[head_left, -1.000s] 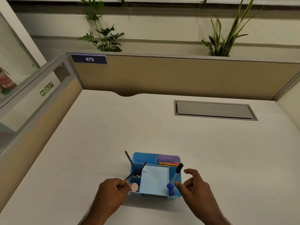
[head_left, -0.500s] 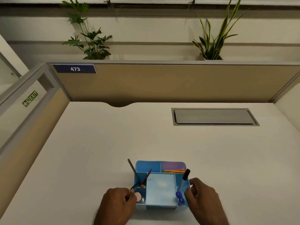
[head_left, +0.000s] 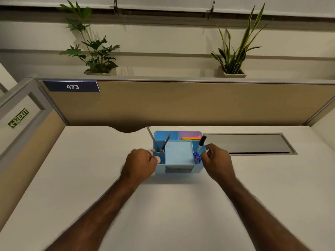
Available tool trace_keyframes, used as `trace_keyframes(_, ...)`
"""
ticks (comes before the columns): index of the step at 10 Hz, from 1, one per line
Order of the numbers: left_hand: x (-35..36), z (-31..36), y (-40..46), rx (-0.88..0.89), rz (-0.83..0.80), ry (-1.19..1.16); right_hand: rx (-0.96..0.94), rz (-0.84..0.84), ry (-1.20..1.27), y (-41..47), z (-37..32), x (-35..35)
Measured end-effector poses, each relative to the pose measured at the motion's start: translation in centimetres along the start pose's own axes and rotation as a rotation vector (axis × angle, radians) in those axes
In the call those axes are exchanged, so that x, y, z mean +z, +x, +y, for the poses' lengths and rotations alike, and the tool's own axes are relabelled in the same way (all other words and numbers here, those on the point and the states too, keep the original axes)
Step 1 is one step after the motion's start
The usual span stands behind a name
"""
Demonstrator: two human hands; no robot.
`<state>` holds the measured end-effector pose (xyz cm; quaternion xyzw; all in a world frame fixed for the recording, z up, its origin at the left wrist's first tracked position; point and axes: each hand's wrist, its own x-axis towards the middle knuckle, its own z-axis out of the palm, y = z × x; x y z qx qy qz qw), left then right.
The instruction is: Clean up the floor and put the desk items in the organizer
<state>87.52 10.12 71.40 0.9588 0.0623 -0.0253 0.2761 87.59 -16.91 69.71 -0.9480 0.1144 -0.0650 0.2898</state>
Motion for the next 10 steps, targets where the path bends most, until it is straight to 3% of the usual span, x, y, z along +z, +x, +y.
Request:
trace_keyframes(3, 2.9, -0.2, 7.7, -0.062, -0.023, 0.001, 0.049, -0.051, -0.004, 6.7, 0.0, 2.9)
trace_keyframes(8, 4.2, -1.4, 6.3, -0.140, -0.068, -0.004, 0.080, -0.034, 0.051, 6.9, 0.7, 3.5)
trace_keyframes(9, 2.9, -1.7, 4.7, -0.111, -0.062, 0.068, 0.005, 0.055, 0.034, 6.0, -0.1, 1.5)
trace_keyframes(10, 1.1, -0.1, 3.2, -0.021, 0.061, 0.109, -0.128, 0.178, 0.034, 5.2, -2.0, -1.3)
